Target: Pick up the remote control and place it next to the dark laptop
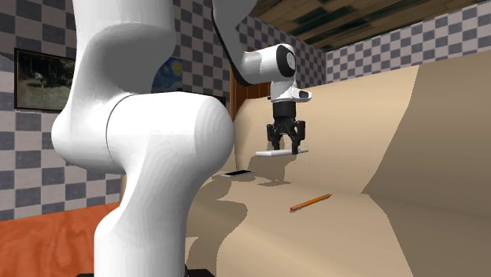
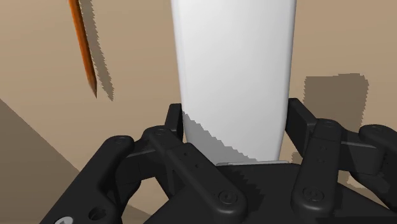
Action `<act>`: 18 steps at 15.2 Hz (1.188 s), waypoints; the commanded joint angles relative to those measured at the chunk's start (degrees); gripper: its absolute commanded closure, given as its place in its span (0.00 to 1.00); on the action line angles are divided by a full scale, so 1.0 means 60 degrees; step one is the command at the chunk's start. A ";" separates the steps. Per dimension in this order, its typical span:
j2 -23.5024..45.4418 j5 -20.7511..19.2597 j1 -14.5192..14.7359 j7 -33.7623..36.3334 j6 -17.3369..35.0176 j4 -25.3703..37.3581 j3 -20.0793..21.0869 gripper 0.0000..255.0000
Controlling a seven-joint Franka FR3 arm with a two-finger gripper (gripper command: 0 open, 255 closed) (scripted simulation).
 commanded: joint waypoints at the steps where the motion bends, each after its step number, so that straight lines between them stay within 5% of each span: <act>1: -0.0334 -0.0139 -0.0220 -0.0393 0.0078 -0.0376 -0.0250 1.00; 18: -0.2197 -0.1577 -0.2124 -0.3771 -0.0054 -0.1700 -0.2629 1.00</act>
